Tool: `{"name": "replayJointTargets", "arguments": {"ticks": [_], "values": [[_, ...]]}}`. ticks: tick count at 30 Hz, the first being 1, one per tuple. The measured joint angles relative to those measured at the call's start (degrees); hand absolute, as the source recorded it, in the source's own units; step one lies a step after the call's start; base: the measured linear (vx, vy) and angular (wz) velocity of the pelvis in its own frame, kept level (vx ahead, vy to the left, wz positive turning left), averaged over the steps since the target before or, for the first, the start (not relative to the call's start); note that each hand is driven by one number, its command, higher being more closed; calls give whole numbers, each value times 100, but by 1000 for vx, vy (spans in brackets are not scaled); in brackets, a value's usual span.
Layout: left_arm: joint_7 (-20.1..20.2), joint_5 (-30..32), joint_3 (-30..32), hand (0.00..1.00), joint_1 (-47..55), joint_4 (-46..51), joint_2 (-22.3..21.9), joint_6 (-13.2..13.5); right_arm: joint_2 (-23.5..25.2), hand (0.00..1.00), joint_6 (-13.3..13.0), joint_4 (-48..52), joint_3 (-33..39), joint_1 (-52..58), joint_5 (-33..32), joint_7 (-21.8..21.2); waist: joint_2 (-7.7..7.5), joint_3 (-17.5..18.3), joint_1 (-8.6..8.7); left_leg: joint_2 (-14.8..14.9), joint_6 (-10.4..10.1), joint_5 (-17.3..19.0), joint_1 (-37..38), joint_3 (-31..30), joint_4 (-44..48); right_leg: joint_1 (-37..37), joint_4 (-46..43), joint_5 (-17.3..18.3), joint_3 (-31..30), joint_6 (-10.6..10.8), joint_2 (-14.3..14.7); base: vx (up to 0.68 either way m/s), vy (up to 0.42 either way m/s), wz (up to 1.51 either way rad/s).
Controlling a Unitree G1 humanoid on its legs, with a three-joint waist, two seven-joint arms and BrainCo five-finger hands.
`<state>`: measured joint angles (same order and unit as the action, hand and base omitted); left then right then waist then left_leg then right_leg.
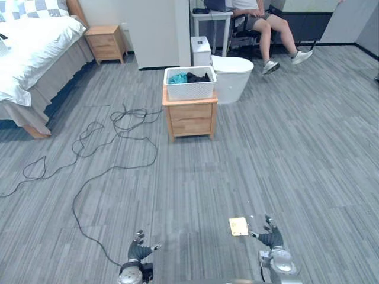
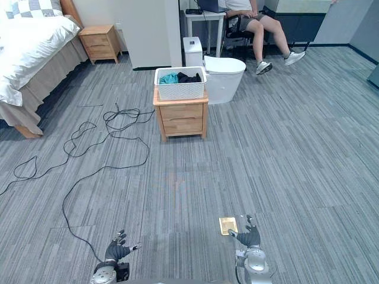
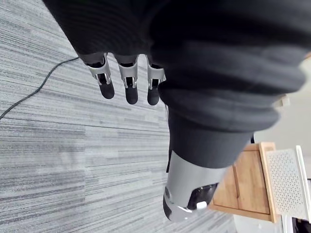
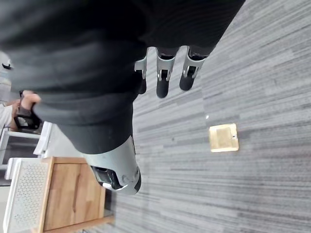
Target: Pick up the laundry basket with both hands and put the clothes into the washing machine.
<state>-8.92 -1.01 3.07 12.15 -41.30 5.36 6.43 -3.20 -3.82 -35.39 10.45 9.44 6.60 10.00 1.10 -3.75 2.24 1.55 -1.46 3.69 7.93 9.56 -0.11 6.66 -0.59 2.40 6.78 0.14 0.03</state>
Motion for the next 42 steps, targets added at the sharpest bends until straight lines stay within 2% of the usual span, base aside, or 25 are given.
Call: {"name": "replayJointTargets", "arguments": {"ticks": [7, 10, 19, 21, 24, 26, 27, 28, 29, 30, 31, 32, 33, 34, 35, 37, 38, 40, 41, 42], "values": [[2, -63, 241, 0, 42, -122, 68, -7, -86, 0, 46, -241, 371, 0, -162, 2, -61, 0, -3, -61, 21, -242, -31, -8, -441, -143, 224, -141, 91, 23, -8, -72, -17, 4], [1, -62, 418, 0, 42, -121, 68, -8, -85, 0, 53, -260, 558, -3, -283, 6, -86, 8, -8, -68, 29, -264, -77, -22, -494, -180, 233, -160, 104, 7, -10, 33, -7, 1], [-5, -77, 428, 0, 11, 101, 53, -53, -37, 0, 62, -261, 843, -164, -506, 231, -160, -35, -3, -87, 59, -281, -164, -79, -498, -209, 282, -134, 221, 47, -27, 54, -6, 6], [-12, -134, 429, 0, 18, 237, 51, -54, 25, 0, 64, -261, 969, -319, -550, 242, -159, -67, -9, -75, 89, -175, -325, -23, -373, -337, 263, -130, 142, 52, -26, -10, 0, -9], [-28, -289, 435, 0, 27, 358, 34, -55, 45, 0, 79, -263, 997, -510, -562, 251, -149, -162, -105, -50, 125, 82, -612, 161, 83, -529, 162, -96, -24, 104, -47, -22, -3, -34], [-98, -359, 434, 0, 36, 535, -76, -57, -26, 0, 113, -261, 996, -593, -581, 271, -25, -242, -140, -11, 194, 447, -879, 266, 622, -814, -267, 138, -161, 264, -91, -1, 26, -32], [-119, -367, 434, 0, 46, 589, -102, -57, -45, 0, 132, -261, 993, -631, -590, 278, 3, -257, -147, -7, 202, 577, -954, 318, 764, -930, -496, 268, -216, 266, -113, -3, 58, -23], [-121, -413, 434, 0, 64, 724, -111, -56, -59, 0, 184, -262, 986, -639, -597, 309, 27, -322, -144, -14, 251, 825, -1048, 336, 1074, -1185, -1115, 618, -222, 400, -200, 5, 71, -16], [-128, -470, 434, 0, 63, 795, -94, -50, -52, 0, 198, -262, 974, -604, -598, 361, -9, -380, -112, -63, 329, 1069, -1099, 336, 1297, -1464, -1818, 888, -197, 471, -309, 14, 83, -17], [-142, -506, 431, 0, 35, 801, -87, -51, -57, 0, 204, -263, 953, -604, -601, 377, 27, -431, -115, -74, 359, 1151, -1096, 341, 1377, -1639, -2285, 933, -166, 440, -360, 27, 107, -14], [-166, -518, 400, 0, 28, 826, -57, -49, -62, 0, 225, -262, 856, -599, -603, 389, -17, -563, -89, -64, 460, 1283, -1009, 312, 1483, -2137, -3319, 938, 46, 471, -494, 113, 112, -8], [-198, -520, 383, 0, -4, 831, -1, -50, -32, 0, 254, -264, 768, -593, -604, 390, 4, -621, -30, -72, 498, 1351, -883, 310, 1508, -2365, -3796, 1074, 176, 436, -589, 207, 116, -9], [-253, -523, 345, 0, 9, 826, 41, -55, -8, 0, 259, -264, 671, -583, -603, 389, -40, -712, -8, -48, 524, 1444, -712, 309, 1496, -2562, -3857, 1199, 358, 304, -617, 254, 77, -9], [-260, -529, 333, 0, 9, 822, 58, -57, -5, 0, 260, -264, 632, -574, -603, 386, -23, -739, -10, -26, 508, 1497, -656, 306, 1487, -2681, -3768, 1206, 423, 292, -614, 378, 47, -2], [-268, -568, 332, 0, -59, 820, 71, -61, -48, 0, 262, -262, 522, -575, -602, 386, -51, -822, 15, 63, 433, 1537, -458, 263, 1428, -2929, -3315, 1161, 548, 290, -538, 361, 16, 22], [-275, -580, 329, 0, -224, 809, 71, -60, -90, 0, 263, -257, 519, -542, -601, 393, 35, -936, 47, 153, 378, 1555, -247, 114, 1293, -3142, -2578, 920, 605, 340, -405, 452, -29, 57], [-281, -600, 271, 0, -339, 809, 52, -53, -138, 0, 264, -250, 516, -516, -599, 403, -6, -945, 125, 176, 245, 1551, 4, -101, 1006, -3324, -1755, 427, 594, 319, -369, 553, -84, 84], [-327, -605, 198, 0, -366, 801, 77, -34, -174, 0, 265, -224, 464, -495, -598, 415, -87, -941, 190, 175, -13, 1656, 287, -236, 882, -3459, -1516, -74, 536, 117, -383, 682, -160, 72], [-351, -609, 173, 0, -354, 729, 25, -32, -214, 0, 264, -168, 400, -411, -589, 423, -109, -909, 223, 250, -213, 1735, 462, -323, 992, -3543, -2047, -546, 507, -285, -406, 775, -221, 34], [-350, -612, 155, 0, -321, 686, -41, -42, -205, 0, 260, -124, 364, -485, -563, 414, 39, -907, 193, 399, -462, 1627, 368, -289, 1390, -3634, -2602, -43, 605, -359, -368, 656, -211, 22]]}}
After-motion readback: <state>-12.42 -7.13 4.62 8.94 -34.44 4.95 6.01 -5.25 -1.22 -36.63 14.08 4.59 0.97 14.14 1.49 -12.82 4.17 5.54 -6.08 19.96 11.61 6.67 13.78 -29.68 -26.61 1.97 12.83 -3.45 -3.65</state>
